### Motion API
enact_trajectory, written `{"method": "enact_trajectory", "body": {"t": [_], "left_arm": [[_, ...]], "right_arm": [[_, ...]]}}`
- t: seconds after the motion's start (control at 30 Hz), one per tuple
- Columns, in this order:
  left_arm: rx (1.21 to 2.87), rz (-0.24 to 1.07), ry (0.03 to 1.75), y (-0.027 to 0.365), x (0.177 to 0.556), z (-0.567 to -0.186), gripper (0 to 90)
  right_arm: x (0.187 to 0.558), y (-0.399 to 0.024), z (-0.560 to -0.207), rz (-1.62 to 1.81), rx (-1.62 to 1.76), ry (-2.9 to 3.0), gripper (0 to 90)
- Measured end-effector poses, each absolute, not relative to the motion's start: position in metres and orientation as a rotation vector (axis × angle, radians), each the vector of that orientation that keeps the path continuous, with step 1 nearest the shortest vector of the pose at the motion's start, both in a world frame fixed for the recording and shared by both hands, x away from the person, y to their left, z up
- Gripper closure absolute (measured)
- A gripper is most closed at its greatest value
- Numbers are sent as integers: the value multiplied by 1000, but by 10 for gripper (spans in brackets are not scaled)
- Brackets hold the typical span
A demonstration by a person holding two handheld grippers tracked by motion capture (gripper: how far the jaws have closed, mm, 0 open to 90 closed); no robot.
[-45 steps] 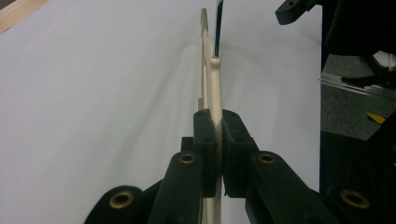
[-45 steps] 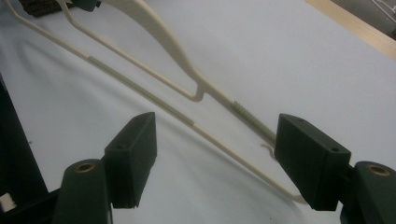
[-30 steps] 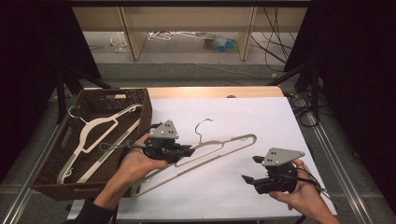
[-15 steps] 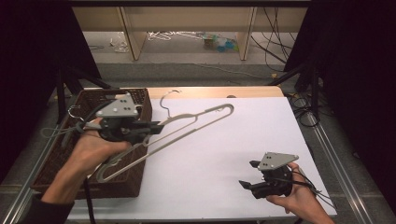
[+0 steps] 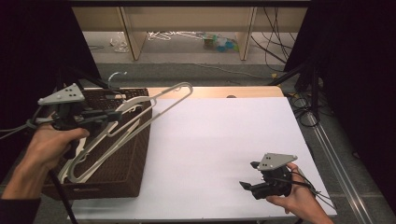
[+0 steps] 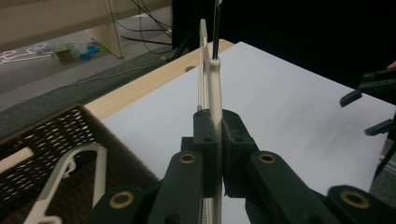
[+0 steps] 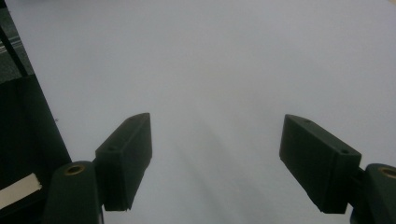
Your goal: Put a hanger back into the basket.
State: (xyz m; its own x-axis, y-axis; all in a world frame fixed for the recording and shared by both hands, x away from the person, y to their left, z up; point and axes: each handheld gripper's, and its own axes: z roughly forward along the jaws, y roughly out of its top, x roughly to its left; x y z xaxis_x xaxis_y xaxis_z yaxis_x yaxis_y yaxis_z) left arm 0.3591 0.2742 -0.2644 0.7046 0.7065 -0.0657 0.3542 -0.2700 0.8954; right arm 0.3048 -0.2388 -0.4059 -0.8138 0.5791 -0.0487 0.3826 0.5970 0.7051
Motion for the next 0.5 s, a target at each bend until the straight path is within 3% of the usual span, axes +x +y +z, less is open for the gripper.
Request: {"method": "enact_trajectory", "body": {"t": [0.5], "left_arm": [[1770, 562, 974, 348, 378, -297, 859]], "right_arm": [[306, -238, -409, 1018, 790, 2575, 264]]}}
